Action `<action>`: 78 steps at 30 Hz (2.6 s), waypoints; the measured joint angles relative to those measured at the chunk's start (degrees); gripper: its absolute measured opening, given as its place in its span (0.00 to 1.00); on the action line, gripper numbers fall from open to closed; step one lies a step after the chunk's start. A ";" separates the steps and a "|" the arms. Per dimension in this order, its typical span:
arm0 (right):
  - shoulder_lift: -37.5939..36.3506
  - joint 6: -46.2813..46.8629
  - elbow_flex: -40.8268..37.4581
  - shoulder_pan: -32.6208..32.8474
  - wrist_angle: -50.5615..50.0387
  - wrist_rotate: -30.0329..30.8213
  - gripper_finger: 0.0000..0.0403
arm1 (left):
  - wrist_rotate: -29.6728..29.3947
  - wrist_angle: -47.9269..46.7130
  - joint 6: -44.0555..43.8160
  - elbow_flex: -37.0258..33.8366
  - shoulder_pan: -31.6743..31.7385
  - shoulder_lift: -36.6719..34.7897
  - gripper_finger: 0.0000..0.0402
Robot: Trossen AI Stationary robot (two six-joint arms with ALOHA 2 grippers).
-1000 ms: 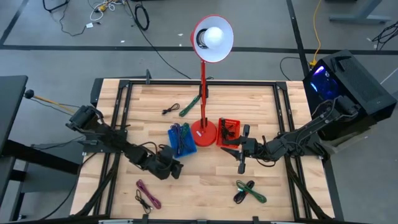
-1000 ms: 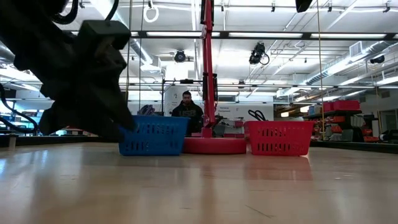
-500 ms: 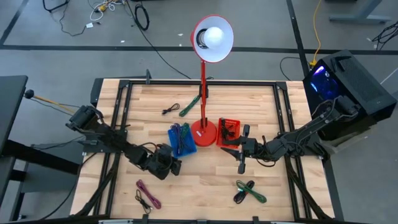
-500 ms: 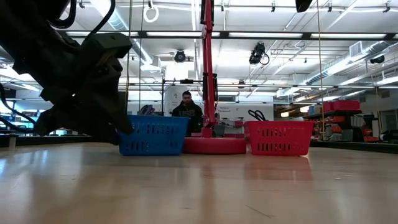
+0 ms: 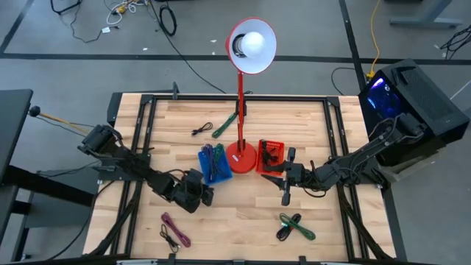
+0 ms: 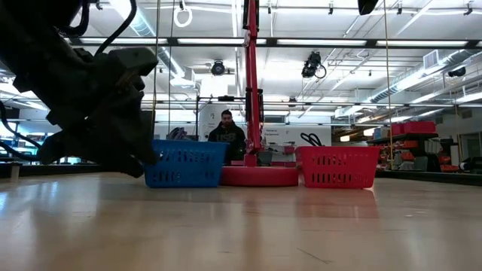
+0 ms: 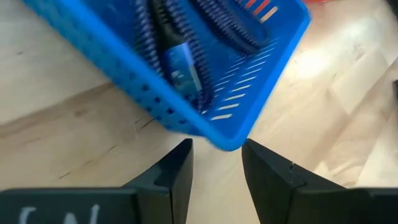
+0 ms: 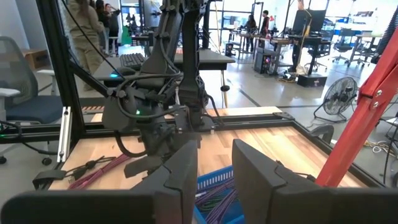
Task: Pick & Place USB Port
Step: Adjust the blue bin, then put the green charger cable into the blue bin
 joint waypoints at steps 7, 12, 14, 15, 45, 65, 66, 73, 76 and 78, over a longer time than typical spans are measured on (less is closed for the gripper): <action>0.00 0.00 0.00 0.02 0.00 0.00 0.25 | 0.13 -7.00 -5.89 0.00 -0.72 0.00 0.35; 0.00 0.01 0.00 0.02 0.00 -0.02 0.25 | -0.11 -10.10 -8.16 0.00 -1.62 -0.26 0.35; 0.00 0.07 0.00 0.02 -0.02 -0.02 0.25 | 1.72 -11.62 -8.12 0.06 -1.65 -0.34 0.35; 0.00 0.11 0.00 0.02 -0.03 -0.09 0.25 | 2.94 -12.45 -7.97 0.11 -1.78 -0.62 0.35; 15.54 49.71 -0.04 13.94 -25.72 -21.02 0.25 | -6.42 -13.99 17.39 -0.04 -17.55 -20.19 0.35; 14.10 55.57 0.04 13.55 -35.81 -24.33 0.25 | -7.84 -12.46 17.37 -0.04 -17.53 -20.06 0.35; 14.10 55.44 0.04 13.36 -35.78 -23.98 0.25 | -7.85 -12.50 17.36 -0.04 -17.51 -20.04 0.35; 14.08 56.32 0.04 12.60 -35.92 -26.08 0.25 | -7.83 -12.37 17.39 -0.04 -17.53 -20.02 0.35; 14.08 57.91 0.04 12.99 -36.91 -26.43 0.25 | -7.83 -12.35 17.41 -0.04 -17.68 -20.02 0.35; 14.08 58.11 0.04 13.23 -36.96 -26.40 0.25 | -7.83 -12.33 17.41 -0.04 -17.68 -20.02 0.35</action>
